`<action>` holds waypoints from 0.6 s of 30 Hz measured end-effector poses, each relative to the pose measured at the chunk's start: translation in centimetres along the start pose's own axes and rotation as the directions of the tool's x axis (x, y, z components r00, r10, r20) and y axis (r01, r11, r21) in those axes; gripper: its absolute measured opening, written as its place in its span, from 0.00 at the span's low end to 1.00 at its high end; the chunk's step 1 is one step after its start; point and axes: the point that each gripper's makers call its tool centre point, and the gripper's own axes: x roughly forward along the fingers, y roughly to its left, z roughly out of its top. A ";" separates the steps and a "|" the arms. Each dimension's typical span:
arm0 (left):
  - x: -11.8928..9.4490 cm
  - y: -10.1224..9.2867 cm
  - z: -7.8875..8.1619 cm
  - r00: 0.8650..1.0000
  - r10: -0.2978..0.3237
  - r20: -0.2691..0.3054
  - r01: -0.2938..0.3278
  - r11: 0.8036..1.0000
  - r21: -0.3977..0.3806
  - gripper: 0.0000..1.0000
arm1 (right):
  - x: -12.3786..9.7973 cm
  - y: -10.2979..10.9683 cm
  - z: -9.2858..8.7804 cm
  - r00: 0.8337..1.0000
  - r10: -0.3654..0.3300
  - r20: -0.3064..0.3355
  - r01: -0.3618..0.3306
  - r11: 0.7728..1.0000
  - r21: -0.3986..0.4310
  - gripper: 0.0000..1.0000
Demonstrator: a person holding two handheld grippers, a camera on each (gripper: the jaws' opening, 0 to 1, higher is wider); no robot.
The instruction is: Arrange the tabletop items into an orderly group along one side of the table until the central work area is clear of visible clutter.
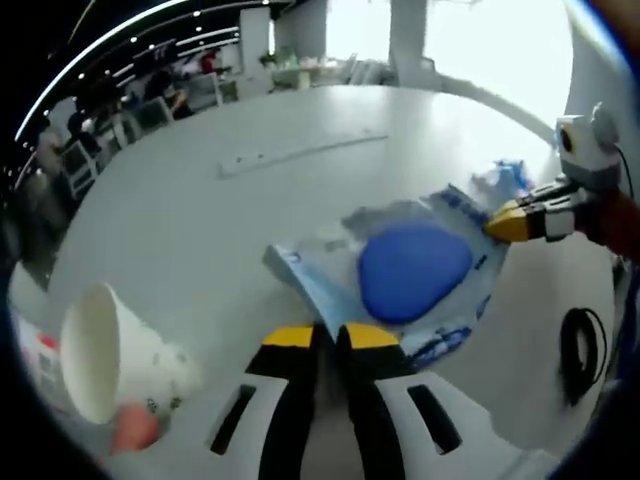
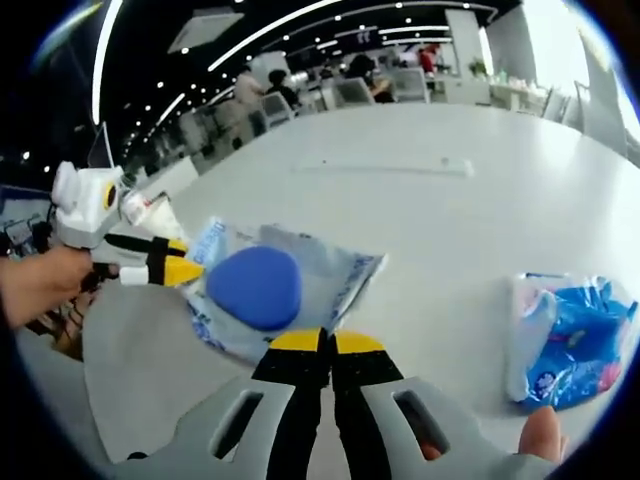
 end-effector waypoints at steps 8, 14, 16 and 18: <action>0.1 0.1 -0.1 1.000 0.010 0.001 -0.010 1.000 0.018 0.10 | 0.2 -0.1 -0.1 1.000 -0.005 -0.001 0.005 1.000 -0.020 0.07; -0.2 0.3 0.1 1.000 0.008 0.010 -0.008 1.000 0.019 0.16 | 0.0 -0.3 0.1 1.000 -0.010 0.008 0.011 1.000 -0.027 0.14; -0.5 0.4 0.3 1.000 0.016 0.018 -0.016 0.999 0.031 0.17 | -0.1 -0.4 0.1 1.000 -0.017 0.006 0.017 0.999 -0.034 0.17; -0.6 0.3 0.2 1.000 0.014 0.018 -0.015 0.999 0.038 0.19 | -0.2 -0.5 0.1 1.000 -0.018 0.007 0.018 0.999 -0.036 0.18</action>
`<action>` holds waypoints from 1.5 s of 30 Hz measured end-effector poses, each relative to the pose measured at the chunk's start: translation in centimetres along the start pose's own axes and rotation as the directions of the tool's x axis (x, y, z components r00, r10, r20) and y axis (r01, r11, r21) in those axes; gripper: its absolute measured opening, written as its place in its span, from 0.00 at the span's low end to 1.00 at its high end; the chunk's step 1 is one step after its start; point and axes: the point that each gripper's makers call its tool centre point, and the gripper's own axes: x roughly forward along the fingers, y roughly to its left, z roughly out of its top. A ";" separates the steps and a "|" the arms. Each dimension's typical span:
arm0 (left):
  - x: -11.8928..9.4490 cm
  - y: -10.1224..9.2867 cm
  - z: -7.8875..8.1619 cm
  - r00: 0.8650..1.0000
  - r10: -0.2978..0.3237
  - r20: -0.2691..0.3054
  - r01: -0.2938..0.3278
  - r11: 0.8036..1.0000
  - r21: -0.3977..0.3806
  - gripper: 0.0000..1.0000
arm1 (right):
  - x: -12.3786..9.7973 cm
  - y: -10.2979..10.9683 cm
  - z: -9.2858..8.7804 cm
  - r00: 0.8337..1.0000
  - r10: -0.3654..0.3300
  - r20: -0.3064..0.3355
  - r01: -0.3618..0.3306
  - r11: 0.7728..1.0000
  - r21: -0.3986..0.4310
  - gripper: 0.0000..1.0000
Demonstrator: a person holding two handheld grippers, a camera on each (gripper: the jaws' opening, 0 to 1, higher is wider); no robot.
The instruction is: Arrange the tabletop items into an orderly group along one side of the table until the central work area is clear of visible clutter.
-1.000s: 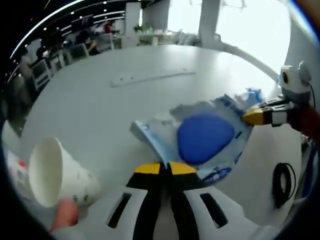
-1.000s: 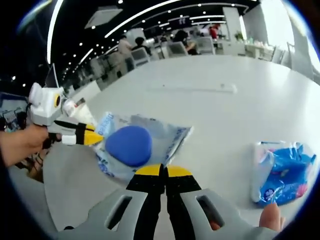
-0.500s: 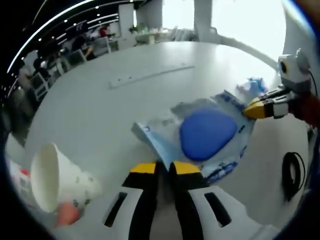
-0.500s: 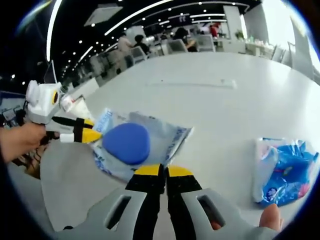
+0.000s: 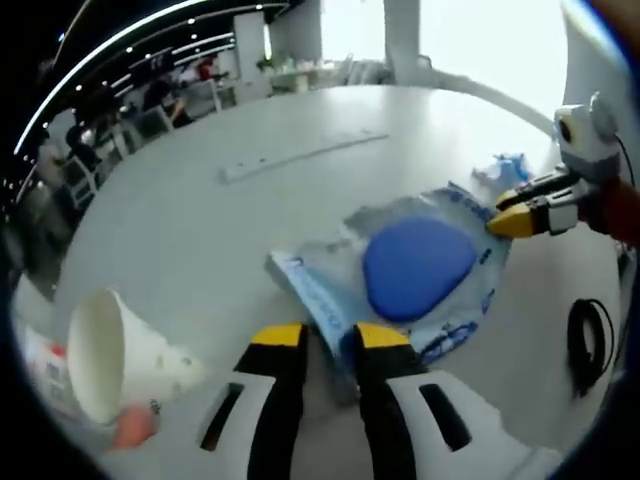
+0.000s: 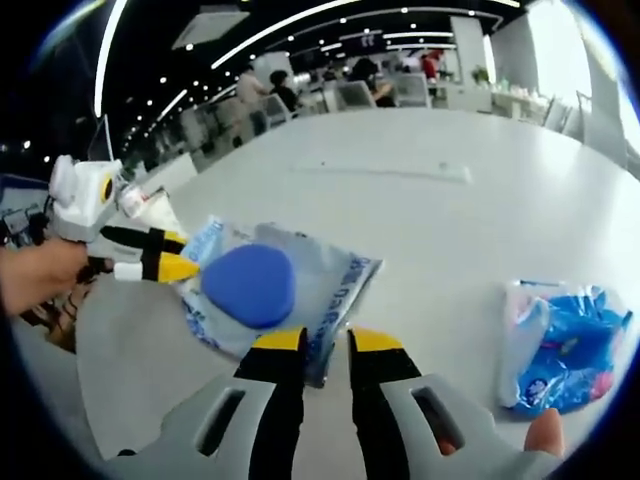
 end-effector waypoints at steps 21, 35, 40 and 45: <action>-4.1 -3.6 3.6 0.981 -0.108 0.163 0.110 0.994 -0.002 0.44 | -3.1 0.9 2.2 0.992 0.007 0.122 -0.004 1.000 -0.026 0.51; -5.4 -8.9 5.0 0.955 -0.238 0.177 0.238 0.971 0.018 0.54 | -7.2 0.8 1.9 0.986 -0.006 0.164 0.011 1.000 -0.028 0.68; -5.8 -11.2 6.1 0.945 -0.273 0.179 0.268 0.962 0.055 0.54 | -9.4 0.0 1.9 0.981 -0.032 0.190 0.037 0.999 -0.025 0.68; -5.9 -14.0 7.4 0.931 -0.314 0.184 0.302 0.949 0.094 0.56 | -12.1 -1.7 1.1 0.975 -0.073 0.209 0.076 0.997 -0.008 0.68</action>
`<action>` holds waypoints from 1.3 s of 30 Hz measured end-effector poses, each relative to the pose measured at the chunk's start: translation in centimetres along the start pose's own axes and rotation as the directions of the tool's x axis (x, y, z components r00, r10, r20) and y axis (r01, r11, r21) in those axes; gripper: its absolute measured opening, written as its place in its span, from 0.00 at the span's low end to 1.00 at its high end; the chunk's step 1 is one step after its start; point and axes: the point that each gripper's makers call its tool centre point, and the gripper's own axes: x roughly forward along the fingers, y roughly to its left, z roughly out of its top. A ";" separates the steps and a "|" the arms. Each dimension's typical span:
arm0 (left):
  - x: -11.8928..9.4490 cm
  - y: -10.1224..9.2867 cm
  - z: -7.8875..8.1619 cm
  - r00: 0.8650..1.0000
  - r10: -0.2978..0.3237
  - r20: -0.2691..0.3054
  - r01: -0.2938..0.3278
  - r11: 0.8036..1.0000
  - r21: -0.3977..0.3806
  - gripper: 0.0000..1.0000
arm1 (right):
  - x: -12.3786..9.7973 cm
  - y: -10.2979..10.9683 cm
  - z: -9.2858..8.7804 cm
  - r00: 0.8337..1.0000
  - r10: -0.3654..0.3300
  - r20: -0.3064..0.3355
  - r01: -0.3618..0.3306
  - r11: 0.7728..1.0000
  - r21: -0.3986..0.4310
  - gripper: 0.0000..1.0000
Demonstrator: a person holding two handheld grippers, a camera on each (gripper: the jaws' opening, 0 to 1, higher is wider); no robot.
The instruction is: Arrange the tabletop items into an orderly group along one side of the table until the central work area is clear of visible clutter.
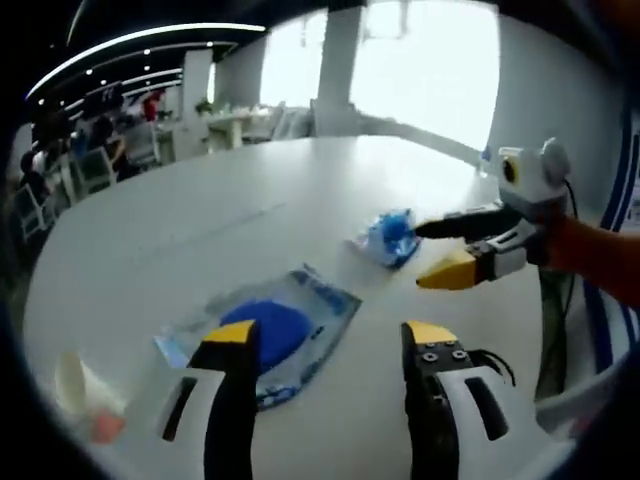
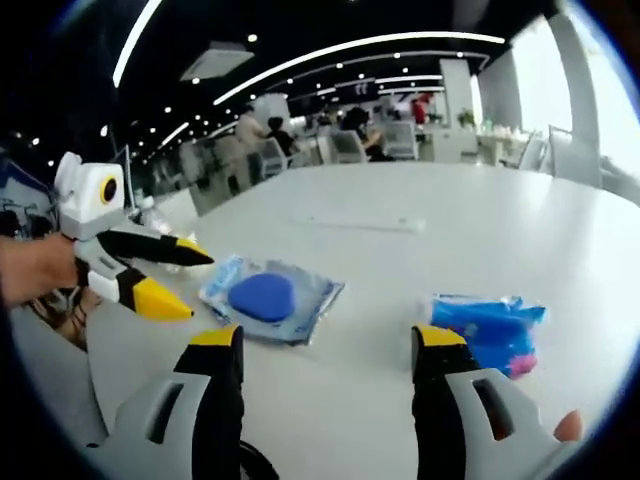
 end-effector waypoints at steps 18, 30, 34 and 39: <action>9.1 -9.9 4.0 0.986 -0.168 0.003 0.167 0.986 0.021 0.54 | -7.1 -10.4 -1.1 0.986 -0.164 0.028 0.162 0.985 0.067 0.65; 14.4 -8.2 2.9 0.998 -0.046 0.044 0.052 0.988 -0.145 0.44 | -5.9 -15.7 -2.5 0.978 -0.206 0.001 0.205 0.974 0.097 0.61; 15.5 -7.8 3.0 0.997 -0.014 0.076 0.026 0.986 -0.166 0.41 | -4.6 -16.4 -3.0 0.979 -0.202 -0.015 0.202 0.974 0.101 0.57; 16.8 -6.9 2.5 0.995 0.035 0.089 -0.017 0.980 -0.198 0.37 | -2.7 -17.2 -3.5 0.980 -0.197 -0.037 0.199 0.976 0.090 0.50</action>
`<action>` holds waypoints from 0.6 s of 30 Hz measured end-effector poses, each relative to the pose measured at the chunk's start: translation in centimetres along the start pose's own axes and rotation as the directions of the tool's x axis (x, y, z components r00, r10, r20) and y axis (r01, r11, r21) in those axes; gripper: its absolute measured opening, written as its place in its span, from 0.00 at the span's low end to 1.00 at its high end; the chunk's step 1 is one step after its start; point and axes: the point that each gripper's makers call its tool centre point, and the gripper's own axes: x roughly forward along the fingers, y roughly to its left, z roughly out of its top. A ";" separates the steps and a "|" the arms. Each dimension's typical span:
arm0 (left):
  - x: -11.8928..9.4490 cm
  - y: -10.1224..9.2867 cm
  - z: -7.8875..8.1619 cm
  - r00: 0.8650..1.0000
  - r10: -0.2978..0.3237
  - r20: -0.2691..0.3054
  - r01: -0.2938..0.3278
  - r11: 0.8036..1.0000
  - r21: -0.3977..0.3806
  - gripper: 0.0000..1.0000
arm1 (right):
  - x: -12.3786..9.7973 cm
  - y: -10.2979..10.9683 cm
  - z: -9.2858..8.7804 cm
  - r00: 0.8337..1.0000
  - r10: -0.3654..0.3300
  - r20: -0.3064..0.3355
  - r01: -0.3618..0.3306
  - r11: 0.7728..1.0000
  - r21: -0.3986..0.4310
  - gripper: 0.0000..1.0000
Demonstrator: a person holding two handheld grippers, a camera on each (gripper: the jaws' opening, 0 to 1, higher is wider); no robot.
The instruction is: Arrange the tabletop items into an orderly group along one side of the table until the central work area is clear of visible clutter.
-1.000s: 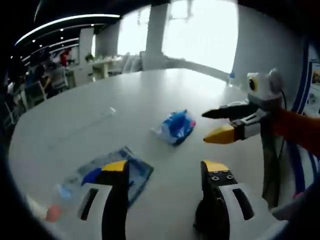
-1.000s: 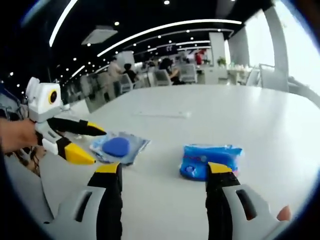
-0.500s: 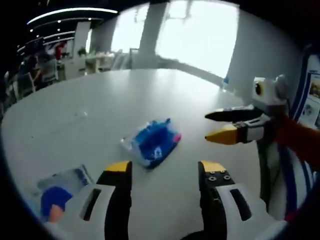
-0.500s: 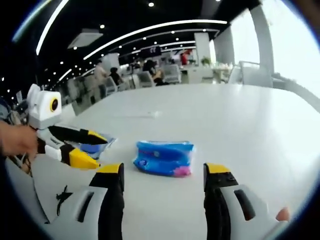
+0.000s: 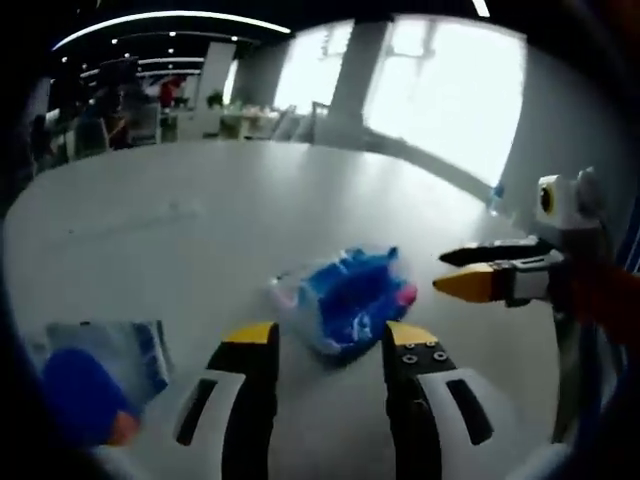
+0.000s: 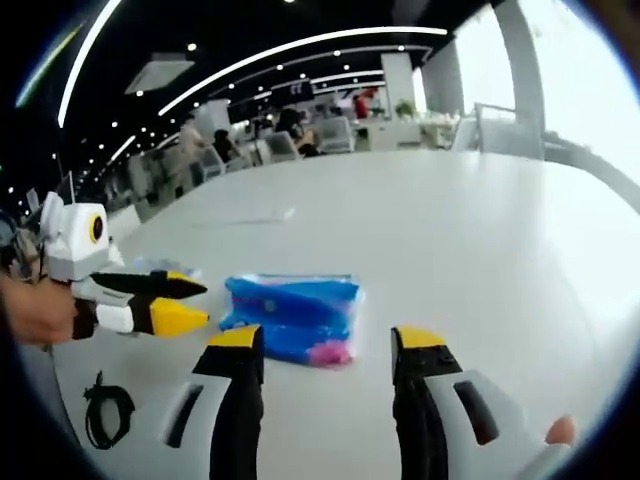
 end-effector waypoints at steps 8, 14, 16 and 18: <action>1.4 0.3 -0.3 1.000 0.009 0.016 -0.009 1.000 -0.003 0.29 | 2.1 -1.1 -0.7 1.000 -0.005 -0.022 0.006 0.999 0.035 0.34; 1.7 0.6 -1.2 1.000 0.003 -0.017 -0.003 1.000 -0.025 0.20 | 2.9 -0.8 -1.4 0.999 0.008 -0.042 -0.007 1.000 0.030 0.19; 1.7 0.4 -1.2 1.000 -0.006 -0.018 0.005 1.000 -0.029 0.17 | 3.0 -0.9 -1.4 0.999 0.009 -0.037 -0.007 0.999 0.037 0.16; 1.7 0.2 -1.1 1.000 -0.016 -0.018 0.016 0.999 -0.032 0.11 | 3.0 -1.0 -1.5 0.999 0.001 -0.037 0.000 0.999 0.035 0.11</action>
